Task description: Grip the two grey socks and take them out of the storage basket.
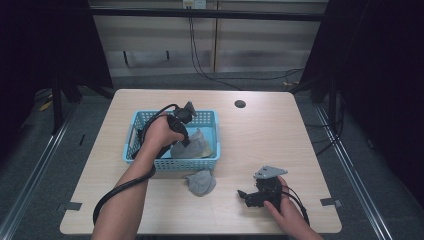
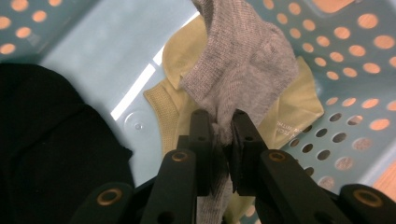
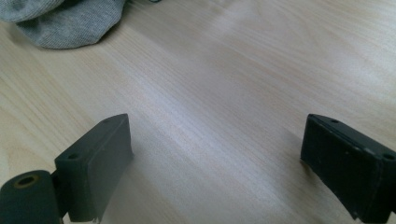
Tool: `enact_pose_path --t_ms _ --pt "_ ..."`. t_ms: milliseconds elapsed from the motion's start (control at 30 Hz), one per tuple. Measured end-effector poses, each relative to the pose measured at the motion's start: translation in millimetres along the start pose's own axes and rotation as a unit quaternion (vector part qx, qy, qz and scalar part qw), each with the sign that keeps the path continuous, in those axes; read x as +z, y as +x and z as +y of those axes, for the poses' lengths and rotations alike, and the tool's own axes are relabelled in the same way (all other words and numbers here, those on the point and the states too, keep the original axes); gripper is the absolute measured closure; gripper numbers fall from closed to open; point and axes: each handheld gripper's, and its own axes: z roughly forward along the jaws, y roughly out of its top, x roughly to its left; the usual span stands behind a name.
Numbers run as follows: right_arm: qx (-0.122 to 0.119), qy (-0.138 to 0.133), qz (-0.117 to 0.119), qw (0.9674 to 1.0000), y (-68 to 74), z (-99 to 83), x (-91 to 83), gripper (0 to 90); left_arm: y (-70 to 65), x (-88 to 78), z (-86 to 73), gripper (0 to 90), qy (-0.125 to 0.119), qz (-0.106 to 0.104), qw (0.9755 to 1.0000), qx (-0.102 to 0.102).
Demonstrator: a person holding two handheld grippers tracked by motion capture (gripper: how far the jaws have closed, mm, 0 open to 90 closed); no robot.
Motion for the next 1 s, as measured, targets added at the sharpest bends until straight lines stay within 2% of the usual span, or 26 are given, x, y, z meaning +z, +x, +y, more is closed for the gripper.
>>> enact_pose_path --t_ms 500,633,767,1000 --pt "0.001 0.001 0.0 1.0 0.1 0.1 -0.1 8.3 -4.9 -36.0 4.3 81.3 0.004 -0.017 0.9998 0.006" --pt "0.001 0.001 0.0 1.0 0.1 0.0 -0.1 8.3 -8.3 -45.5 3.9 81.3 0.007 -0.024 0.9996 0.012" --pt "0.001 0.001 0.0 1.0 0.1 0.0 -0.1 8.3 -12.8 -54.1 3.9 81.3 0.013 -0.031 0.9989 0.032" --pt "0.001 0.001 0.0 1.0 0.1 0.0 -0.1 8.3 -22.1 -69.1 1.8 81.6 0.011 -0.045 0.9983 0.035"
